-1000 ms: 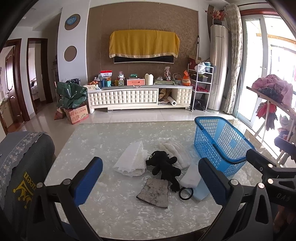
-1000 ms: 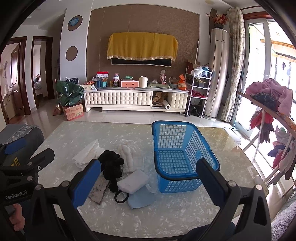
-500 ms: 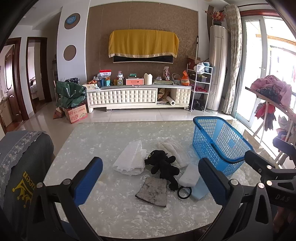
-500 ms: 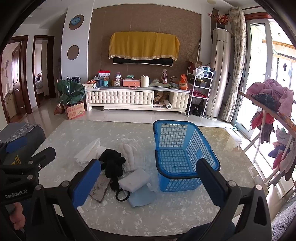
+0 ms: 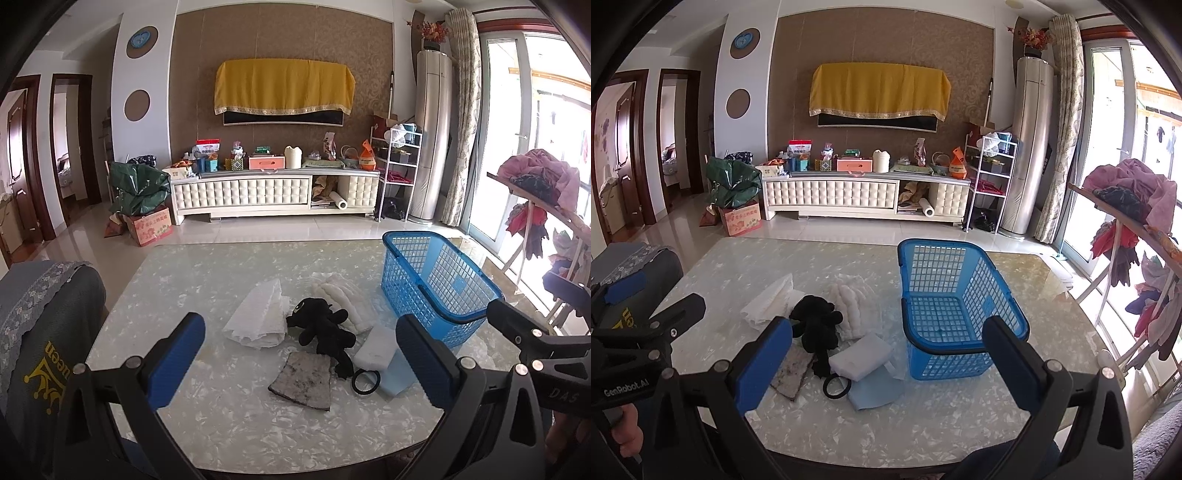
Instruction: Organize soft objects
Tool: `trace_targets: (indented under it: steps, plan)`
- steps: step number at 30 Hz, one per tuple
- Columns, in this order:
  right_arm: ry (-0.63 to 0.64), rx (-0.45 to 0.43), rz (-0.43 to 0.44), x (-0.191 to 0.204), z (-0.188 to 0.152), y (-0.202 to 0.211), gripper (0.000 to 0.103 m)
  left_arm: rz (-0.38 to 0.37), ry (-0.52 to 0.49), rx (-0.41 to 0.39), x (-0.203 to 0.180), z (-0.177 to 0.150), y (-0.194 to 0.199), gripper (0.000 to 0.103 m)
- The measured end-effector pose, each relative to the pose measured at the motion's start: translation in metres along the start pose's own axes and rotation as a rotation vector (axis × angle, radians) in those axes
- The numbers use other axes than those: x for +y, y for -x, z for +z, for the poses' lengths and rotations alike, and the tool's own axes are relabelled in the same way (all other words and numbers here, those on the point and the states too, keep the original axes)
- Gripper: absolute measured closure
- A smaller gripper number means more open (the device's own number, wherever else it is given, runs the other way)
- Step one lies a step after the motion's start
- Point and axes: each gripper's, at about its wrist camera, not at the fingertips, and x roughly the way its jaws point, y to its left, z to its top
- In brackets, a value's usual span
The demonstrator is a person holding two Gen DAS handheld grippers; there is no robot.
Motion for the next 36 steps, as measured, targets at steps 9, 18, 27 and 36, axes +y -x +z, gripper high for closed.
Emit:
trace_targets:
  steps: [9,18,27,36]
  plan:
    - [-0.006,0.014,0.005,-0.001,0.001,-0.001,0.000,-0.002,0.003,0.005,-0.001,0.001,-0.002,0.000]
    - [0.013,0.067,0.018,-0.001,0.003,-0.013,0.000,-0.039,-0.018,0.046,0.002,0.006,-0.018,0.000]
    - [0.039,0.144,0.031,-0.009,0.018,-0.042,0.000,-0.061,-0.038,0.185,0.023,0.019,-0.063,0.000]
    - [0.098,0.207,0.050,-0.003,0.034,-0.074,0.000,-0.073,-0.035,0.315,0.060,0.024,-0.112,0.000]
